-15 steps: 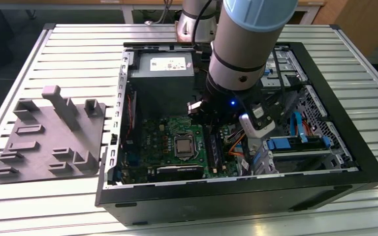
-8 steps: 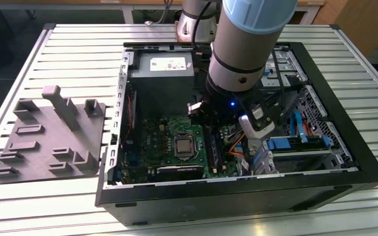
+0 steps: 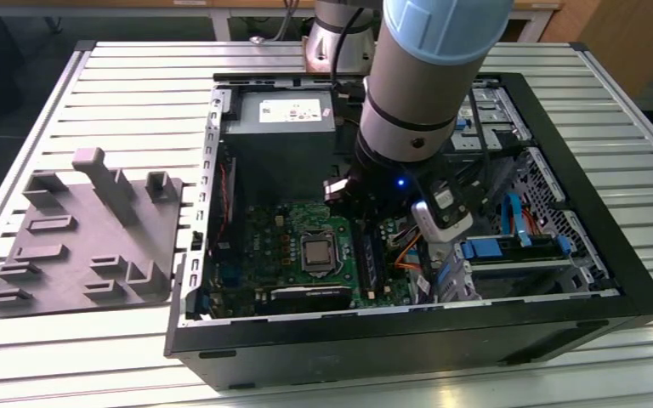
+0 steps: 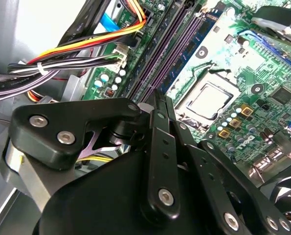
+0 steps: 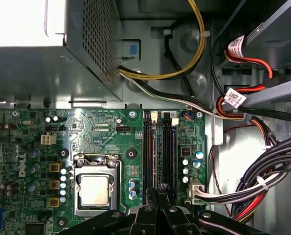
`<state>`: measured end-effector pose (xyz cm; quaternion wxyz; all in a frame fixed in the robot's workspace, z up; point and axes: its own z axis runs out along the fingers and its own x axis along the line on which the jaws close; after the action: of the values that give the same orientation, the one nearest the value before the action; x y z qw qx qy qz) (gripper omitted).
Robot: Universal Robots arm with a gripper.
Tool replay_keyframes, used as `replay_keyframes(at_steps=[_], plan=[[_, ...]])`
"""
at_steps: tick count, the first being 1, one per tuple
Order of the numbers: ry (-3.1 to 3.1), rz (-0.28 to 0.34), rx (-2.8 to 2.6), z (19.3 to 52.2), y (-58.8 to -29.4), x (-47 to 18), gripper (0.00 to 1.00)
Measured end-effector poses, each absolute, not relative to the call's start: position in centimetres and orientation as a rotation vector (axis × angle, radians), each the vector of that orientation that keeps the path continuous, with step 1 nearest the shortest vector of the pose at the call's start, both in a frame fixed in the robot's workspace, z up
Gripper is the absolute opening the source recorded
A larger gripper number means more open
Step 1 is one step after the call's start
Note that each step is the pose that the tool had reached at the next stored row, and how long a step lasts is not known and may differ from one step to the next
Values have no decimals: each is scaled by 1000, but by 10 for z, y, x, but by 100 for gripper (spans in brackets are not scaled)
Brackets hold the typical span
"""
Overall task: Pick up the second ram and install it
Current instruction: 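Insert the second ram into the second slot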
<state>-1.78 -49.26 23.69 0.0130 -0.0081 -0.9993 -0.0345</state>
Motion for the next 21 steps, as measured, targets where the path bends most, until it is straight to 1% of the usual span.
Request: replay_keyframes(at_steps=[12,21], plan=[[-3113,-110,-19,236,-493,-18,12],[-3113,-131,-16,235,-493,-18,12]])
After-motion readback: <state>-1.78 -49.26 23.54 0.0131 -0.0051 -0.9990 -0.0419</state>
